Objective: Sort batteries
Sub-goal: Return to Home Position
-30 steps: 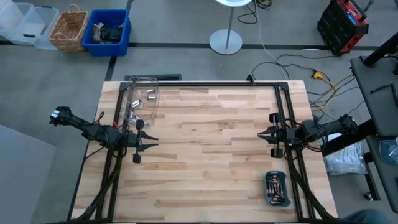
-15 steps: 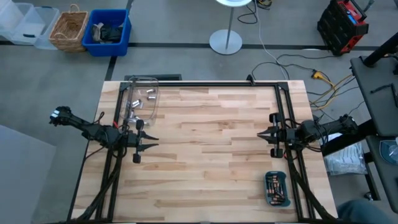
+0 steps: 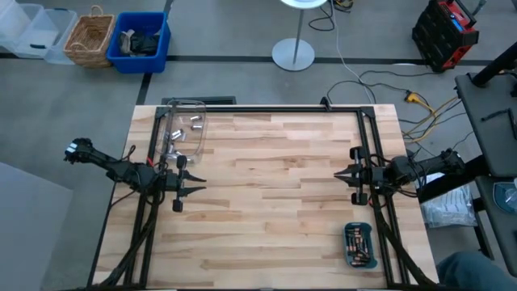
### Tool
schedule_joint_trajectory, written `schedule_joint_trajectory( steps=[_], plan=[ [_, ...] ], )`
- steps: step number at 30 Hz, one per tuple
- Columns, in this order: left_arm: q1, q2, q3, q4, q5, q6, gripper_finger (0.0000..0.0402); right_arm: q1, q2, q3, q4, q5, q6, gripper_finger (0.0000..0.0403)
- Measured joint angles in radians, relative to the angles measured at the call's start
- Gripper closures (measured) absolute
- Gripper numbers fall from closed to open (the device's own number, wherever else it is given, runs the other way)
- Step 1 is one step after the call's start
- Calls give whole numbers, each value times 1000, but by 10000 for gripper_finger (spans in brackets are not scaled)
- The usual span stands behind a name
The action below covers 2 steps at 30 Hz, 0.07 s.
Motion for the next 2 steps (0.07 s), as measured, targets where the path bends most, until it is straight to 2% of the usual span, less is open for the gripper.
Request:
schedule_joint_trajectory(
  steps=[2],
  plan=[
    [0, 0, 0, 0, 0, 0, 327, 0, 0, 0, 0, 0, 0, 390]
  ],
)
